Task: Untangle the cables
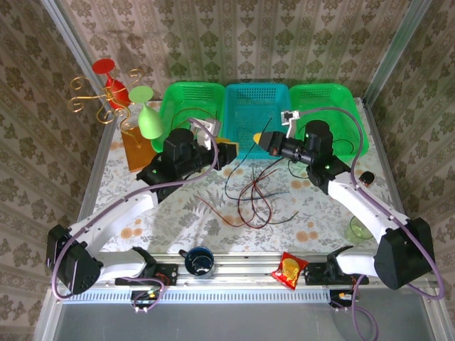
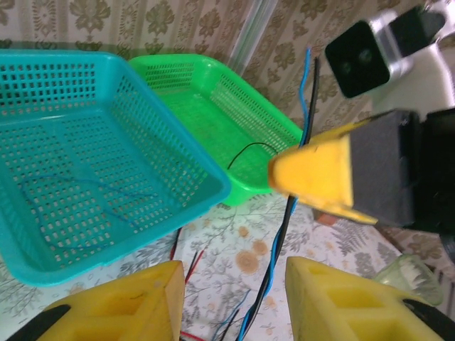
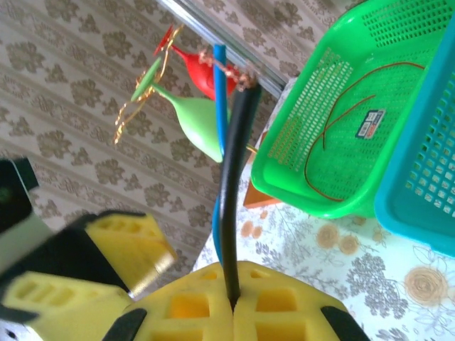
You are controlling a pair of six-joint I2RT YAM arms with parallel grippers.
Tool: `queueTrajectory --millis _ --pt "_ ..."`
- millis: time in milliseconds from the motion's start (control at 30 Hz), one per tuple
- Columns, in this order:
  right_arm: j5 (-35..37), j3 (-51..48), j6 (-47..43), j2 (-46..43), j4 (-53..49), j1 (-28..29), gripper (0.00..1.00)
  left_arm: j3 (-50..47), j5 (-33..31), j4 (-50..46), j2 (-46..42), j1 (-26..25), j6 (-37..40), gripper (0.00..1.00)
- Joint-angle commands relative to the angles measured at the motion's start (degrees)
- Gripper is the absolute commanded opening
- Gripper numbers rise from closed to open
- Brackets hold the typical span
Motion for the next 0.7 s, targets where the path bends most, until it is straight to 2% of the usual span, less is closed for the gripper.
queueTrajectory --millis 0,233,400,667 --pt "-1.92 -0.82 -6.04 -2.39 -2.91 0.89 0.0 4.11 5.01 2.25 0.49 0.69 -2.96 0.41" --pt "-3.2 -0.78 -8.71 -3.95 -4.18 2.64 0.0 8.85 11.53 7.01 6.17 0.82 -6.5 0.41" --pt "-4.71 -0.52 -8.96 -4.72 -5.33 3.5 0.0 12.6 16.18 10.89 10.9 1.0 -10.03 0.34" --pt "-5.75 -0.06 -9.32 -5.02 -5.6 3.94 0.0 13.85 18.11 12.19 13.29 1.02 -12.0 0.28"
